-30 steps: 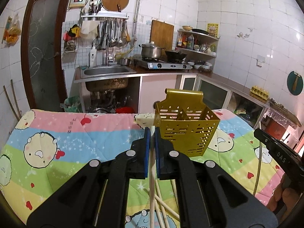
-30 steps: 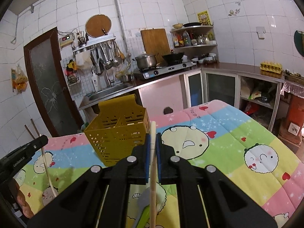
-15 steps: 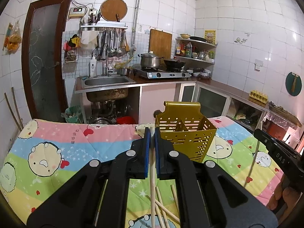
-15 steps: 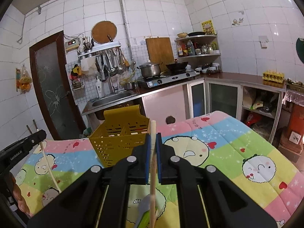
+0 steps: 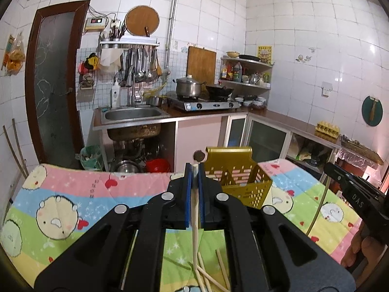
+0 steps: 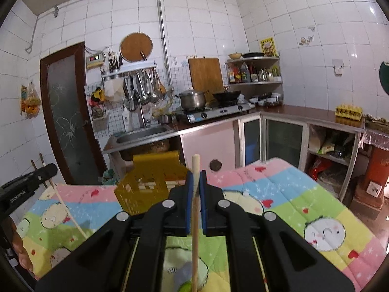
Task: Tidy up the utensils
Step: 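Lift the chopsticks and carry them over the yellow holder with both grippers, then open the left gripper over the holder while the right gripper releases its chopstick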
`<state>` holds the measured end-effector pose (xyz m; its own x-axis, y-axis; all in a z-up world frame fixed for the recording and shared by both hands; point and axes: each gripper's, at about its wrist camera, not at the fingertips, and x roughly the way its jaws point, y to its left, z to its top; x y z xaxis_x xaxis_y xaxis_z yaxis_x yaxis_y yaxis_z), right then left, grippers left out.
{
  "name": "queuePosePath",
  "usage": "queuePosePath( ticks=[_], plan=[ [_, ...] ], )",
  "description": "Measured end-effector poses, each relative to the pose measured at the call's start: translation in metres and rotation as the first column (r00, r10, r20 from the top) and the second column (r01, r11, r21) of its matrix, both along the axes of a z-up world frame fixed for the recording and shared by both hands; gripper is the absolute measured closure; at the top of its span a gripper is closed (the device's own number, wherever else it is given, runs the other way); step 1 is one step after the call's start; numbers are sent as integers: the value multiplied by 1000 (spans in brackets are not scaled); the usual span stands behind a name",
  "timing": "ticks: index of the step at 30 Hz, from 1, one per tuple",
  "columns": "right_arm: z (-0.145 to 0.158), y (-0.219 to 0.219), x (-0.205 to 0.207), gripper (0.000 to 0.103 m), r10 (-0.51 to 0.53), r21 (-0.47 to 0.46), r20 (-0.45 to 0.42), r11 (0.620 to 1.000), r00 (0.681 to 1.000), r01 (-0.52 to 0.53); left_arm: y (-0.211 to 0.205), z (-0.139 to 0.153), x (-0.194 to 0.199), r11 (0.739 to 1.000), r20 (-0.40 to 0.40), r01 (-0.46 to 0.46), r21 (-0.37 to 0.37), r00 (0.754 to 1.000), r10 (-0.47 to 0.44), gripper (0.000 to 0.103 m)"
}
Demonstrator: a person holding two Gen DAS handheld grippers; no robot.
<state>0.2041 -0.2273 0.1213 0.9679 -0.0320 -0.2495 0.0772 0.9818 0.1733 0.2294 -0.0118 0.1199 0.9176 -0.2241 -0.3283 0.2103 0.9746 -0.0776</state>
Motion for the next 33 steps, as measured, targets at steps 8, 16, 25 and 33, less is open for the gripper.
queuePosePath(
  ticks=[8,16,25,33],
  plan=[
    [50,7,19,97,-4,-35,98,999,995,7,-10,43,21,1000,69,19,-24,997,-17,100],
    [93,15,49,97,-8,-45,172,999,985,16,-23,79,51,999,127,24,-43,992,-19,100],
    [104,20,92,97,-49,-62,217,996,975,63,-32,101,89,999,184,2,-46,983,6,100],
    [69,27,131,97,-54,-80,188,994,981,70,-48,63,125,1000,140,-5,-25,990,8,100]
  ],
)
